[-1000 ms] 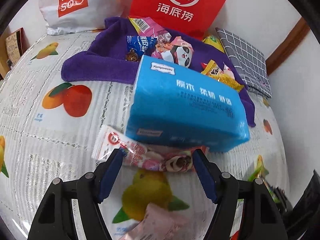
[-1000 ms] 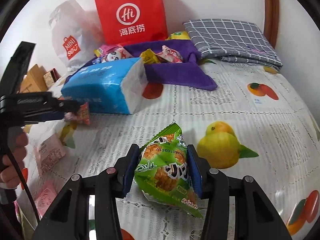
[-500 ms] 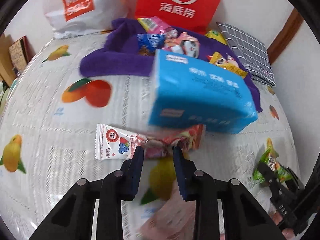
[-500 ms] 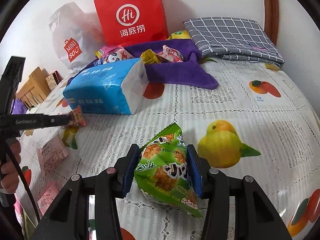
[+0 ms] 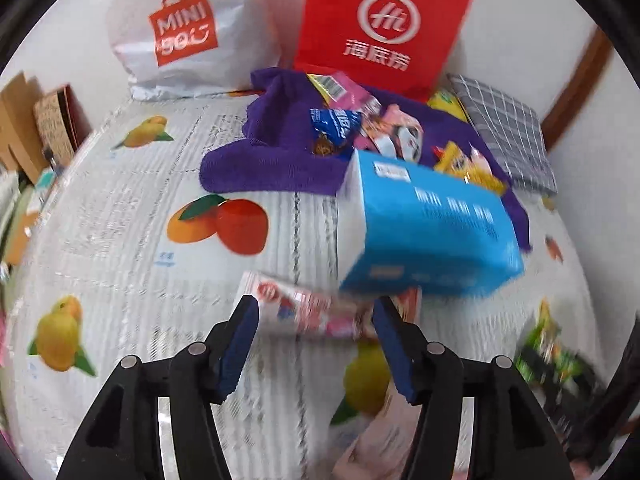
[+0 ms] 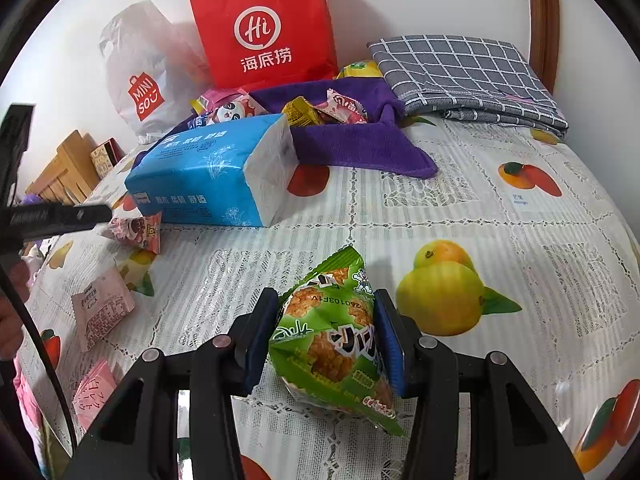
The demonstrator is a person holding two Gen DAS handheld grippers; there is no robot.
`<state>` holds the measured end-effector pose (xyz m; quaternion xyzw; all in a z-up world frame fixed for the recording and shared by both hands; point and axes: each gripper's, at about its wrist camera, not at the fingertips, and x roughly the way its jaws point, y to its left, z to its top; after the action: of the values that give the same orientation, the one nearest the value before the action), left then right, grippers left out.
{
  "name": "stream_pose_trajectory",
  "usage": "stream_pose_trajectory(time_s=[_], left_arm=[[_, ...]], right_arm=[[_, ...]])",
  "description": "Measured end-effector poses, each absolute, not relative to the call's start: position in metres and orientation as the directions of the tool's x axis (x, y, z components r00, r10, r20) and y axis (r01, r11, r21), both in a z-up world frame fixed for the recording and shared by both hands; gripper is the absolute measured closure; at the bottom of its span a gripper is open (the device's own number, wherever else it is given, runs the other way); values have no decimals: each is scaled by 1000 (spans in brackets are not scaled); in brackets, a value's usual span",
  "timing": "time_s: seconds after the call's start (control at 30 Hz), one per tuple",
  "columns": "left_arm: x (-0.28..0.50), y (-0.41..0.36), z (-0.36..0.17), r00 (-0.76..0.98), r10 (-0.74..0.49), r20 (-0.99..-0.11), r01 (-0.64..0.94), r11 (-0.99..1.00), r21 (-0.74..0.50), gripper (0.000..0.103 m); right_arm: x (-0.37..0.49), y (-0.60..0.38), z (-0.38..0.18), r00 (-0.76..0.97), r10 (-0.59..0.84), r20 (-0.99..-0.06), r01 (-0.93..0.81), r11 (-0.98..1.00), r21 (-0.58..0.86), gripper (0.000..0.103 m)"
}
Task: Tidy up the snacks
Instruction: 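Grasp the long white ice-cream packet with the left tool, then carry the green and white packets over the purple towel with both tools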
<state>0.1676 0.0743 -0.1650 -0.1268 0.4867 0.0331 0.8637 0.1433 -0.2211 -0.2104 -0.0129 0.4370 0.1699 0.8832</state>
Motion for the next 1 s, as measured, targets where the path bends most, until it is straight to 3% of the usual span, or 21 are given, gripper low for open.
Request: stream_pose_trajectory(time_s=[0.13, 0.47, 0.67, 0.9, 1.0], left_arm=[[186, 73, -180, 503, -28, -864, -205, 967, -150, 45], [163, 64, -186, 460, -90, -883, -111, 981, -158, 45], [149, 74, -183, 456, -124, -881, -163, 962, -220, 36], [132, 76, -174, 453, -133, -881, -116, 971, -207, 36], [127, 76, -172, 461, -141, -876, -98, 973, -208, 36]], right_arm=[[144, -221, -211, 559, 289, -777, -312, 942, 126, 55], [144, -221, -212, 556, 294, -777, -311, 941, 134, 55], [144, -222, -211, 553, 306, -775, -317, 937, 144, 55], [135, -218, -203, 570, 293, -768, -363, 928, 85, 39], [128, -220, -196, 589, 277, -759, -376, 925, 46, 39]])
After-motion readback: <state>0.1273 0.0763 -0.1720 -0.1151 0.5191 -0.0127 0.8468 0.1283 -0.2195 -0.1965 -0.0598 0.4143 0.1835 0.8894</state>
